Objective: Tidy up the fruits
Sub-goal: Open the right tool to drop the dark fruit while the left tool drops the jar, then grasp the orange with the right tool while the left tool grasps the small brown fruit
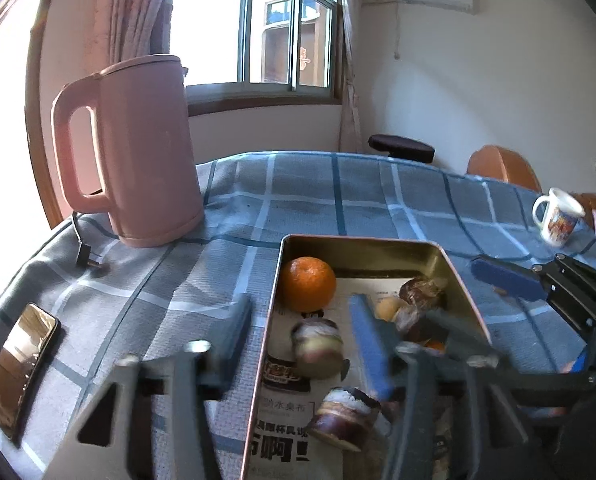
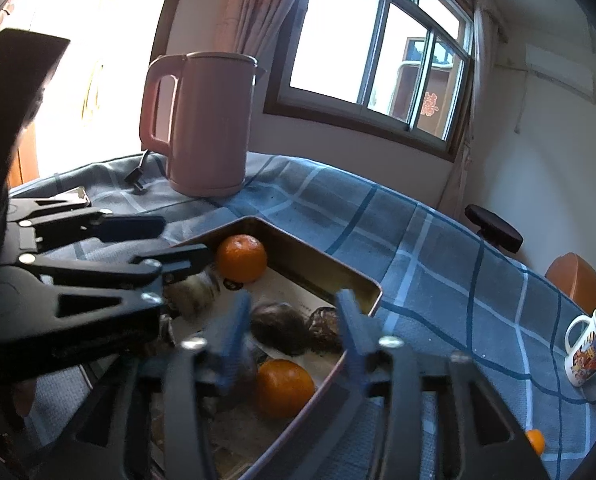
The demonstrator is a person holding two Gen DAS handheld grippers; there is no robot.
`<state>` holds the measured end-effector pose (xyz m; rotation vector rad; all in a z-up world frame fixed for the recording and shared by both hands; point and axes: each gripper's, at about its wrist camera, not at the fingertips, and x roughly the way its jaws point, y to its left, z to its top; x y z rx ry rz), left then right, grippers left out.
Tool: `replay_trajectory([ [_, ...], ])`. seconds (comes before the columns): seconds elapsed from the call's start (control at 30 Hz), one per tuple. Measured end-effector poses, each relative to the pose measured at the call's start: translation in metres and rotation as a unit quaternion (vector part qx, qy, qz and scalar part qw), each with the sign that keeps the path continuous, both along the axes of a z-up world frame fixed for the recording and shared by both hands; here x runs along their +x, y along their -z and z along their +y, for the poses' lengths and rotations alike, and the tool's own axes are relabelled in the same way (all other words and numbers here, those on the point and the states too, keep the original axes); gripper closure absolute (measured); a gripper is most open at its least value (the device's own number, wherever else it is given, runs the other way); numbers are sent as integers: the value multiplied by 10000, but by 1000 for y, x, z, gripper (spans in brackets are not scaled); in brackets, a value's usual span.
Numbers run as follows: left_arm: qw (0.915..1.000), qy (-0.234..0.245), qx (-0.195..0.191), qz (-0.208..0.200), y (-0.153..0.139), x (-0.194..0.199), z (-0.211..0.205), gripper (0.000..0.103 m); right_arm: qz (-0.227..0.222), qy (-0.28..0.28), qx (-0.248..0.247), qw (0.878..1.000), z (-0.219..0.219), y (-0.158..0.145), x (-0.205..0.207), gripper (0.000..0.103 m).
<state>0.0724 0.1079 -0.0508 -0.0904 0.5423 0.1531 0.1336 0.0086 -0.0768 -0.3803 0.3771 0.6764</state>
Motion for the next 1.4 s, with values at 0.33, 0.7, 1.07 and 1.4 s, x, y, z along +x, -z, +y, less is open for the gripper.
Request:
replay_trajectory([
  [0.33,9987,349,2,-378,-22,-15,-32,28,-327,629,186,9973,-76,-11,-8,34],
  [0.7,9900,1357,365,-99,-20,14,-137,28,205,2258,297,9735,-202,-9,40,31],
  [1.07,9867,1482,549,370,-4,59,-171,28,1294,2056,233,9698,-222,19,72,50],
  [1.4,9836,1595,568,628,8,73,-182,28,1537,1943,112,9688,-217,26,76,64],
])
